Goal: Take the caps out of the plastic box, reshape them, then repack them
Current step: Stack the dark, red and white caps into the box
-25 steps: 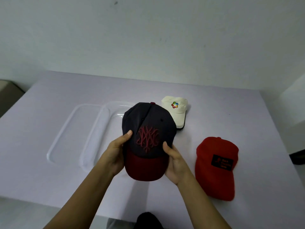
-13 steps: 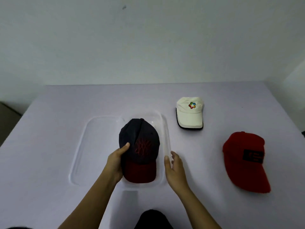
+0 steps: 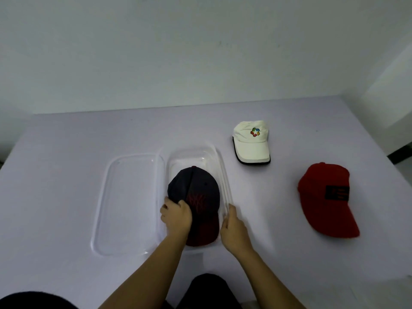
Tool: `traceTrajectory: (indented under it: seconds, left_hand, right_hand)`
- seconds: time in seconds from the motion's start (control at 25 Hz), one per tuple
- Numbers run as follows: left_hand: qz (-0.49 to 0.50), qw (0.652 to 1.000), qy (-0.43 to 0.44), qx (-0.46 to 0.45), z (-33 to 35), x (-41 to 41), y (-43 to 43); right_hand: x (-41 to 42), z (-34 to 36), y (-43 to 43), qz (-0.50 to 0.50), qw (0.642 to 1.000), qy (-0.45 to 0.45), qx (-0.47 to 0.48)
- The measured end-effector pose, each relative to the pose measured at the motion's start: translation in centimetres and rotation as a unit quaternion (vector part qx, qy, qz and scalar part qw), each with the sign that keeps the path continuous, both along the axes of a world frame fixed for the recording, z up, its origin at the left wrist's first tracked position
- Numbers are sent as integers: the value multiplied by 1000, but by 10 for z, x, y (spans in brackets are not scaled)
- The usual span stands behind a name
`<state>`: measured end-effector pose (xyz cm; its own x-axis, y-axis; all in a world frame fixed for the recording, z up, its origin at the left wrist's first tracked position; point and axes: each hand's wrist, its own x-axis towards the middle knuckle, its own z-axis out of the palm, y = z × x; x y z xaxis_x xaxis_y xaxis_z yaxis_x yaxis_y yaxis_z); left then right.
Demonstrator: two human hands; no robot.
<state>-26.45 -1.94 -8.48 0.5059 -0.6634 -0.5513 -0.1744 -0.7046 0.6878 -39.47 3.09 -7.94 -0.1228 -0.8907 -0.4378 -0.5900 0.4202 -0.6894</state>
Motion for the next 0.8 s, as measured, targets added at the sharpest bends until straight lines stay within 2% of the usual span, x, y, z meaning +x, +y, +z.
traceTrajectory:
  seconds: [0.12, 0.24, 0.32, 0.44, 0.52, 0.6, 0.68, 0.8]
  left_hand:
    - [-69, 992, -46, -93, -1, -9, 5]
    - [-242, 961, -120, -60, -16, -5, 15]
    - [-281, 949, -130, -52, -18, -1, 16]
    - [-289, 947, -130, -46, -16, 3, 20]
    - [-261, 956, -127, -45, -5, -4, 21]
    - [-211, 962, -143, -102, 14, -18, 20]
    - [-175, 949, -173, -198, 38, -41, 18]
    - [-208, 927, -152, -272, 63, -95, 13]
  right_hand:
    - [0, -1, 1, -1, 1000, -1, -5]
    - [-1, -2, 0, 4, 1000, -3, -2]
    - [0, -4, -1, 11, 1000, -1, -2]
    - [-2, -7, -2, 22, 1000, -13, 2]
    - [-8, -6, -3, 22, 996, -78, 36]
    - [-21, 1, -6, 5, 985, -162, 60]
    - [-44, 11, -7, -50, 977, -205, 10]
    - [-101, 19, -5, -130, 968, -177, -118]
